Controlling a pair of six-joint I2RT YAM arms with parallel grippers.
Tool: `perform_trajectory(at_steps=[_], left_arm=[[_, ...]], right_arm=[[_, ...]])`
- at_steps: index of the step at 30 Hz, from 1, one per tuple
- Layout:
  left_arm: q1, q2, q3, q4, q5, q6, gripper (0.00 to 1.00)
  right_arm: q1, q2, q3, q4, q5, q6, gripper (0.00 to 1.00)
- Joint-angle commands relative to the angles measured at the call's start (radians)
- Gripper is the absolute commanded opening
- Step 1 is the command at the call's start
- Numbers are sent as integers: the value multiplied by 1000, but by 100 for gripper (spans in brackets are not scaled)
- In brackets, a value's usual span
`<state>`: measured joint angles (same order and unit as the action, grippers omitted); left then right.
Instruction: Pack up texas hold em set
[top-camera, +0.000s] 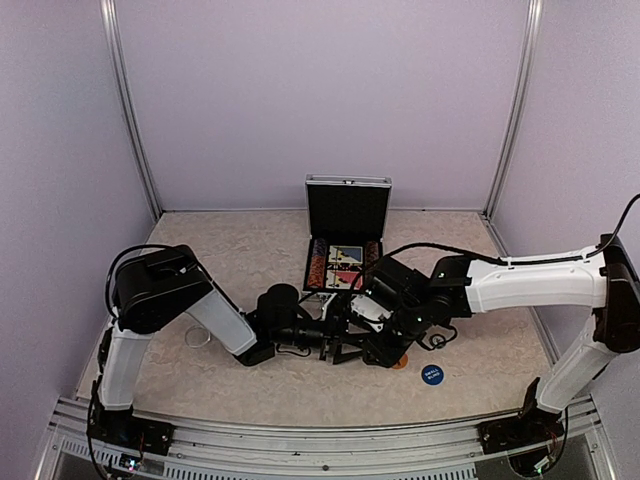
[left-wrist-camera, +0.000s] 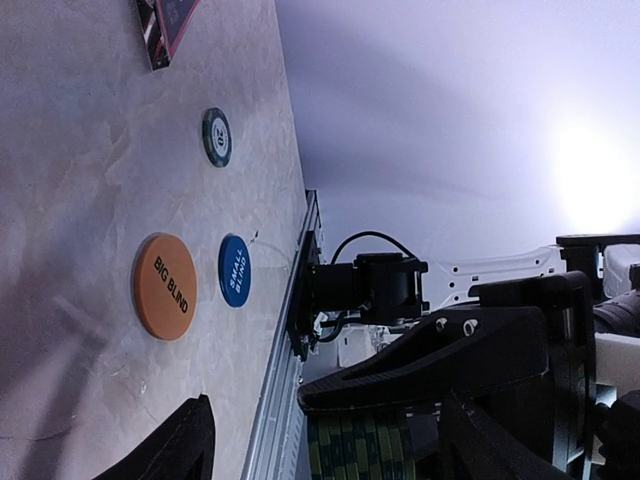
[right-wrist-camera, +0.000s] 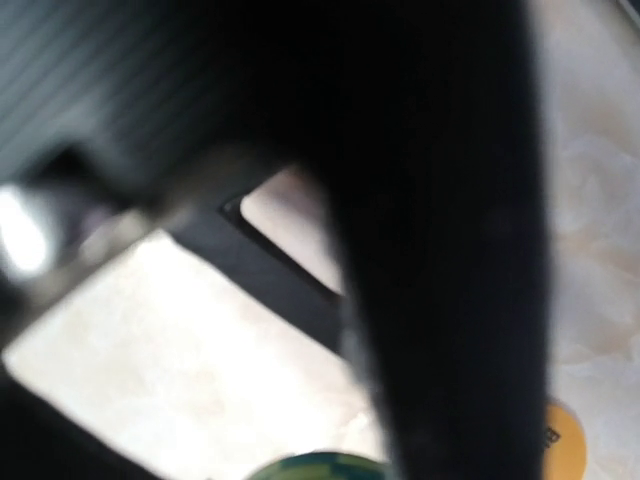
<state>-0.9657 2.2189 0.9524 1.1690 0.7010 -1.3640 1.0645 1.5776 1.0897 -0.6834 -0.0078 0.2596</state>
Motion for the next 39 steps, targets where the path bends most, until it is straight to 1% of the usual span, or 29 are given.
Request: perform_trajectory(at_steps=[1,10,15,27,31,39], left_arm=[[-18,27,29,-24,53,32,76],[-22,32,67,-108,84,76,76],[-23,40,76,-109,88,74,76],[-26,55,90,-106,97,72,74],[-16,46,70,-107,76,72,72],[-10,10,41,-112,56,79,73]], right_arm=[[23,-40,0,71,-37,-55,27],[30,-44,-9,79,-36,-110,27],[35,-43,-10,86,-38,-122,27],[41,-71,22,112,-111,-148,27],[41,-76,30,104,-107,-148,27],[41,-82,32,90,-97,-142,27]])
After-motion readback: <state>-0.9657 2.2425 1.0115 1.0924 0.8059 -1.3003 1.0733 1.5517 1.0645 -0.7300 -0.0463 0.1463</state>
